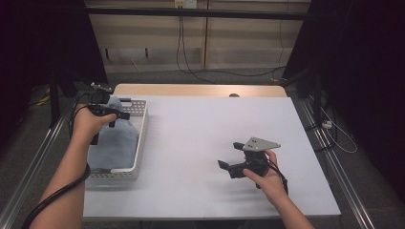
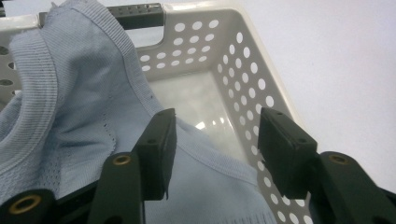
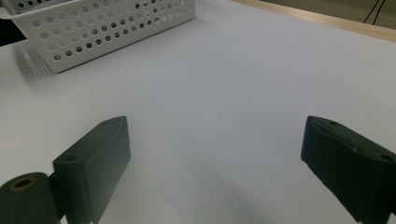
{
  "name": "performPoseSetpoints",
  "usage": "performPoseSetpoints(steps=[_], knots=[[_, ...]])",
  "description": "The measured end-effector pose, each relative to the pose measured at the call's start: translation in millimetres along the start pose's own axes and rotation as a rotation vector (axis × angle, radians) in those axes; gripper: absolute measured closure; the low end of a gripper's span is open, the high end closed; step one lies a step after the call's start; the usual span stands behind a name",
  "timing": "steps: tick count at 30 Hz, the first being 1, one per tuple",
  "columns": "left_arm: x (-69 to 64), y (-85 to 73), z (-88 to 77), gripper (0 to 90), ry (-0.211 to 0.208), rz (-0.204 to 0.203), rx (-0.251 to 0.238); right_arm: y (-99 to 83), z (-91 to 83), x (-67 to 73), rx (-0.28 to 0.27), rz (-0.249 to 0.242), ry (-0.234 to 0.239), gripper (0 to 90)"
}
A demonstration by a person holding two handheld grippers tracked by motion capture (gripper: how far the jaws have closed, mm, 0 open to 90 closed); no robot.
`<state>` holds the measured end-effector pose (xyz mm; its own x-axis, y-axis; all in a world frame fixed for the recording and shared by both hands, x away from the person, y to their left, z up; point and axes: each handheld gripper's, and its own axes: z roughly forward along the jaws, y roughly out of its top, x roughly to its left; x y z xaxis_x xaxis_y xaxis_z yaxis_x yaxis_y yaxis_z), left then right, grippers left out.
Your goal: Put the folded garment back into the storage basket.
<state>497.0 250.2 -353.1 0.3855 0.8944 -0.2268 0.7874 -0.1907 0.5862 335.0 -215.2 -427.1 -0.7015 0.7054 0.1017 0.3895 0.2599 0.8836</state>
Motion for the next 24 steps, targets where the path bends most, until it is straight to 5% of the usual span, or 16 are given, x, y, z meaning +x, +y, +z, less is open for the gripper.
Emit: performPoseSetpoints(steps=[12, 24], knots=[[-19.7, 0.7, 4.2, 40.2, -0.061, 0.040, 0.011, -0.3, -0.5, -0.7, 0.003, -0.001, -0.003, 7.5], [-57.8, 3.7, 9.4, 34.6, -0.143, 0.117, 0.005, -0.7, -1.0, -1.2, 0.003, -0.001, -0.003, 7.6]])
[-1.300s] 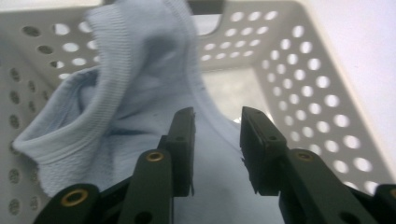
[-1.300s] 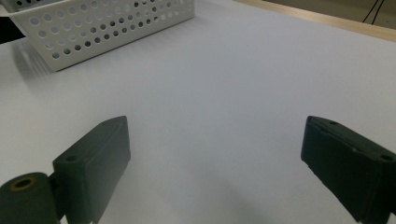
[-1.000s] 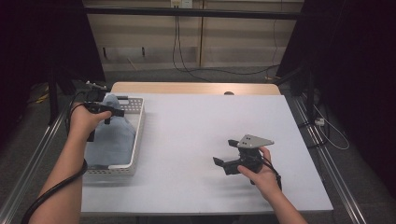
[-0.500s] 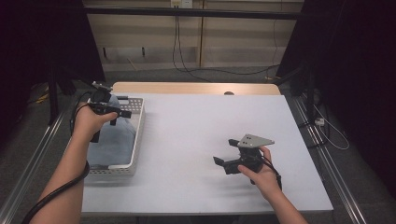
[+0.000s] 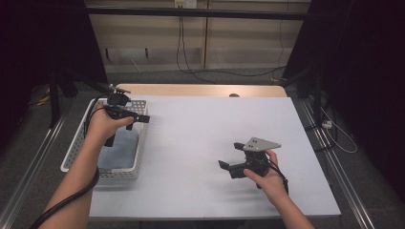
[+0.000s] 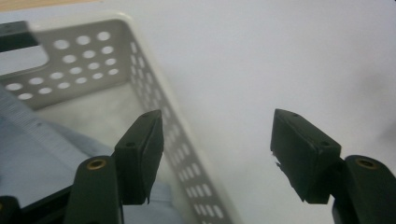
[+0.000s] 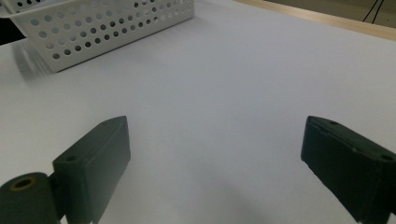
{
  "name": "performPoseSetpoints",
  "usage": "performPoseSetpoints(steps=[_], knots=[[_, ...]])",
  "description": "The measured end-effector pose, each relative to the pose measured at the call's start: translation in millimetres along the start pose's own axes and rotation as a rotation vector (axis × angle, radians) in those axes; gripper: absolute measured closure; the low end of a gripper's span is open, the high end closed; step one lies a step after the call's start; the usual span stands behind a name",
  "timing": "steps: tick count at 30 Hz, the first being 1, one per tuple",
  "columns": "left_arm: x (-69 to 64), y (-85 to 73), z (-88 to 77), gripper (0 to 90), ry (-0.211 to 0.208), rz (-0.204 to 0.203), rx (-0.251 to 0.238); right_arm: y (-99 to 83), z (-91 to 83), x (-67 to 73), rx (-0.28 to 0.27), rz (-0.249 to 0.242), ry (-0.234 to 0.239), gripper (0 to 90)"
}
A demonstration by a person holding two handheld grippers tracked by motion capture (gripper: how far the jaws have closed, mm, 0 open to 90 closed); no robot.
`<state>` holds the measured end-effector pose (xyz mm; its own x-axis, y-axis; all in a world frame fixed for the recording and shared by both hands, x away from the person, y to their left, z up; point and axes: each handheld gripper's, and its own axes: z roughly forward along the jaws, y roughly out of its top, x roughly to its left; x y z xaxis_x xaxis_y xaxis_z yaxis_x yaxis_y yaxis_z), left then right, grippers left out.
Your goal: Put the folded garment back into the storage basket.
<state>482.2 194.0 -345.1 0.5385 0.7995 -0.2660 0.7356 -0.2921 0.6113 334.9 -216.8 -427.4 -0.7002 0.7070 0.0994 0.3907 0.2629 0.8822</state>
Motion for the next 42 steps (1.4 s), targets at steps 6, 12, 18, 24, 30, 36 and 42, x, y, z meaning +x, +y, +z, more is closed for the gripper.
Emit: performPoseSetpoints(steps=[6, 12, 18, 24, 30, 36, 42], knots=[[-12.6, 1.5, 7.0, 33.3, -0.025, 0.024, 0.003, -0.1, -0.9, -0.4, -0.001, 0.004, 0.000, 7.6], [-24.2, 1.6, 14.0, 31.9, -0.046, 0.052, 0.012, -0.7, -1.6, -1.5, -0.002, 0.009, 0.000, 7.6], [-34.4, 0.3, 19.9, 28.2, -0.068, 0.083, 0.019, -1.2, -2.0, -1.8, 0.001, 0.012, 0.002, 7.6], [-48.8, -5.0, 29.1, 25.6, -0.095, 0.119, 0.016, -2.3, -2.4, -2.0, 0.012, 0.016, 0.010, 7.3], [-61.3, -8.6, 33.9, 22.1, -0.118, 0.149, 0.011, -2.8, -4.3, -3.3, 0.013, 0.024, 0.012, 7.2], [-76.5, -15.5, 34.9, 18.8, -0.145, 0.180, -0.001, -2.0, -5.1, -0.6, 0.014, 0.015, 0.020, 7.2], [-86.4, -21.6, 36.5, 16.9, -0.166, 0.204, -0.006, -4.0, -4.3, -0.5, 0.026, 0.025, 0.023, 6.9]])
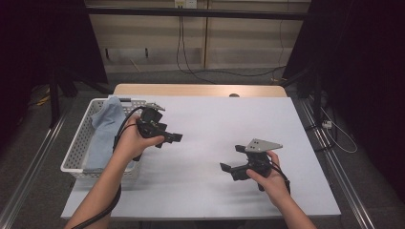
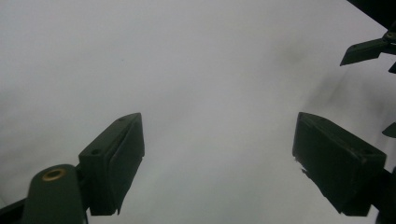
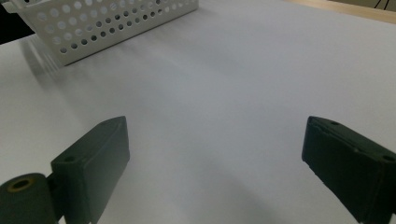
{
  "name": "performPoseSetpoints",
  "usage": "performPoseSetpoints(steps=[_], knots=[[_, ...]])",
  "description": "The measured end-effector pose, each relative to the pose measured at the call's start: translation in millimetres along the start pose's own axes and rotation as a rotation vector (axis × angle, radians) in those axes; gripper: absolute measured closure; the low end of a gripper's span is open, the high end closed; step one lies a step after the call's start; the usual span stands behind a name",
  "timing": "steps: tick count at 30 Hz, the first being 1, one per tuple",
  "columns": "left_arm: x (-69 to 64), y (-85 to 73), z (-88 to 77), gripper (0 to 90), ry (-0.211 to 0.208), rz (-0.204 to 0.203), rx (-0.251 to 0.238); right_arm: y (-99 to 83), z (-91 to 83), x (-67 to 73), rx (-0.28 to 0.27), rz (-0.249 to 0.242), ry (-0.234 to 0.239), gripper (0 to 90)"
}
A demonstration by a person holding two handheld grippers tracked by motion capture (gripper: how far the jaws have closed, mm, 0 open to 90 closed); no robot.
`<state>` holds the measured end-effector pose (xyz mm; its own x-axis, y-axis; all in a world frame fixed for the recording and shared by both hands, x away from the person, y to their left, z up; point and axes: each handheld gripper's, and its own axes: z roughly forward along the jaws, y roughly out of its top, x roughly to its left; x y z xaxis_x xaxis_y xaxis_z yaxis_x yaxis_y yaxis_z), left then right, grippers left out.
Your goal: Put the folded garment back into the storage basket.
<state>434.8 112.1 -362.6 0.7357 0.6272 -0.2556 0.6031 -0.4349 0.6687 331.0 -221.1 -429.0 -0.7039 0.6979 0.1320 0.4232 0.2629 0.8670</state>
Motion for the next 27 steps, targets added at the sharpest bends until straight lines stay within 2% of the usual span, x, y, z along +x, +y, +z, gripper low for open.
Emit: performPoseSetpoints(steps=[8, 14, 27], knots=[[-10.5, -10.3, 6.5, 15.4, -0.028, 0.026, 0.001, 0.2, -0.6, 1.2, 0.008, -0.010, 0.001, 6.9], [-16.4, -18.5, 11.1, 14.2, -0.049, 0.037, -0.005, -3.7, -8.0, -1.4, 0.022, -0.012, -0.011, 6.9], [-24.6, -37.4, 17.5, 12.4, -0.064, 0.076, 0.013, -11.2, -21.4, -6.3, 0.036, -0.016, -0.026, 6.9]])
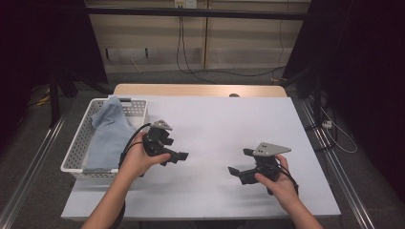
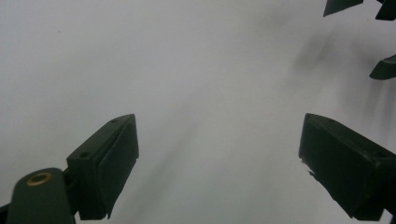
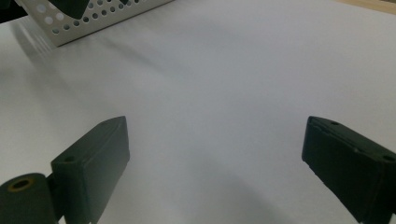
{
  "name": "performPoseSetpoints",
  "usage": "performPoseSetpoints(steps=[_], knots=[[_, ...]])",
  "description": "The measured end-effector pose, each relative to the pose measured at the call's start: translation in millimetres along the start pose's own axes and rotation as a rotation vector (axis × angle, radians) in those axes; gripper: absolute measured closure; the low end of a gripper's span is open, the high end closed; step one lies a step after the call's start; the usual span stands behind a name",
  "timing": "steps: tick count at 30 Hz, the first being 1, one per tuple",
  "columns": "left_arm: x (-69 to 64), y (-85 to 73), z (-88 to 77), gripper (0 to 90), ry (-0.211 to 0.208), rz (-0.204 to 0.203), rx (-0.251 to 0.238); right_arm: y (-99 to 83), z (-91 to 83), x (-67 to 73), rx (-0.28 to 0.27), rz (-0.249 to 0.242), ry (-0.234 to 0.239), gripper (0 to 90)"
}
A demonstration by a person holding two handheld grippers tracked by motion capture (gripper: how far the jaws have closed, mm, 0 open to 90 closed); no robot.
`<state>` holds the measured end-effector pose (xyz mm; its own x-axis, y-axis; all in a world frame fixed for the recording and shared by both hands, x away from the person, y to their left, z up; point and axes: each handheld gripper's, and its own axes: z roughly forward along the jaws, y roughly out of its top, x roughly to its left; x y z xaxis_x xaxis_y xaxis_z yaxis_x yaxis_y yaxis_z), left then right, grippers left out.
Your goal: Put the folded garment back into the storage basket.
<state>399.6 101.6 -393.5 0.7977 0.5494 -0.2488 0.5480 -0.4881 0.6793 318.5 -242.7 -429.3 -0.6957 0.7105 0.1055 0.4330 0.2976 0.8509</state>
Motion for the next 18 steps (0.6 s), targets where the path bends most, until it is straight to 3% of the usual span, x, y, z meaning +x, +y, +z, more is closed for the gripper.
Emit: performPoseSetpoints(steps=[2, 8, 18], knots=[[-1.0, -3.7, 0.5, 12.4, 0.000, 0.015, 0.000, -1.2, -1.8, -0.3, 0.002, -0.001, -0.002, 6.9], [-3.2, -13.9, 0.4, 12.4, -0.007, 0.007, -0.019, -4.8, -6.1, -0.9, 0.008, 0.001, -0.002, 6.9], [-5.7, -33.3, 0.0, 11.5, -0.030, 0.014, -0.004, -9.6, -15.8, 0.7, 0.013, -0.016, 0.002, 6.7]])
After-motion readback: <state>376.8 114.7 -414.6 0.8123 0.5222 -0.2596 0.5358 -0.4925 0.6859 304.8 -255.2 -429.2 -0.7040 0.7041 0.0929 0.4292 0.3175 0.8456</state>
